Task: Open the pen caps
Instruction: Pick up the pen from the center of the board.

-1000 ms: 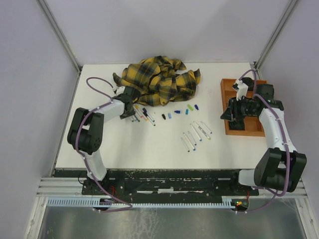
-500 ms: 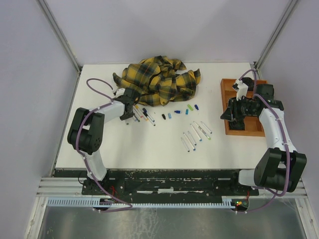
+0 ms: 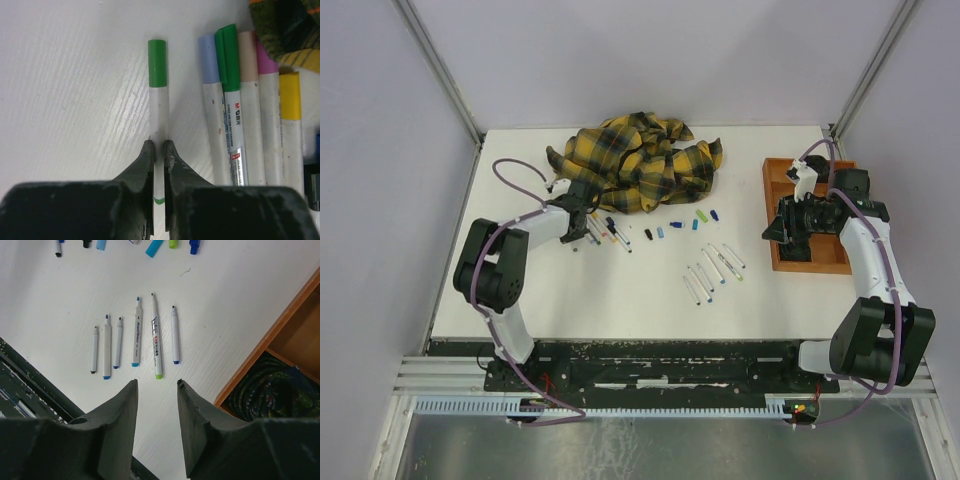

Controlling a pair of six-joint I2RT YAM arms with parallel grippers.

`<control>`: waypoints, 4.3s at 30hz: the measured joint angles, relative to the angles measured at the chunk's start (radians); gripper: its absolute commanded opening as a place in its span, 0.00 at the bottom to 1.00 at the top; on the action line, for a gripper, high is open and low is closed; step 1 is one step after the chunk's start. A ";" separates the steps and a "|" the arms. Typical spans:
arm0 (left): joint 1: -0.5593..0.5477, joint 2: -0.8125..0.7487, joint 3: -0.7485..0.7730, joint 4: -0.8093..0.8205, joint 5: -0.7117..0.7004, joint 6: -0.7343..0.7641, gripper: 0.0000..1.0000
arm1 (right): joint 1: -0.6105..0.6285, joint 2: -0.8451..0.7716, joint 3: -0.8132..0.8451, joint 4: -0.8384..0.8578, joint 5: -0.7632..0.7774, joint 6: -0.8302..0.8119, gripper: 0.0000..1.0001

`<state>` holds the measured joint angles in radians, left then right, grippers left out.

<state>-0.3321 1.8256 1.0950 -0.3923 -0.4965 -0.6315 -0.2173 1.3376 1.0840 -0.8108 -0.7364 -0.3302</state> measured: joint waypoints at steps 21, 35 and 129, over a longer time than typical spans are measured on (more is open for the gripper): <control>-0.045 -0.781 -0.537 0.330 0.429 -0.027 0.03 | 0.074 -0.281 -0.139 0.180 -0.360 0.095 0.68; -0.330 -1.038 -0.810 1.139 0.604 -0.109 0.03 | 0.401 -0.337 -0.338 0.889 -0.408 0.625 0.99; -0.758 -0.425 -0.637 1.622 0.475 -0.037 0.03 | 0.568 -0.281 -0.515 1.492 -0.280 1.172 0.28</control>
<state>-1.0904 1.4006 0.4576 1.2293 -0.0212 -0.6689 0.3504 1.0565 0.5694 0.6807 -1.0168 0.8413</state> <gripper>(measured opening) 0.081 0.219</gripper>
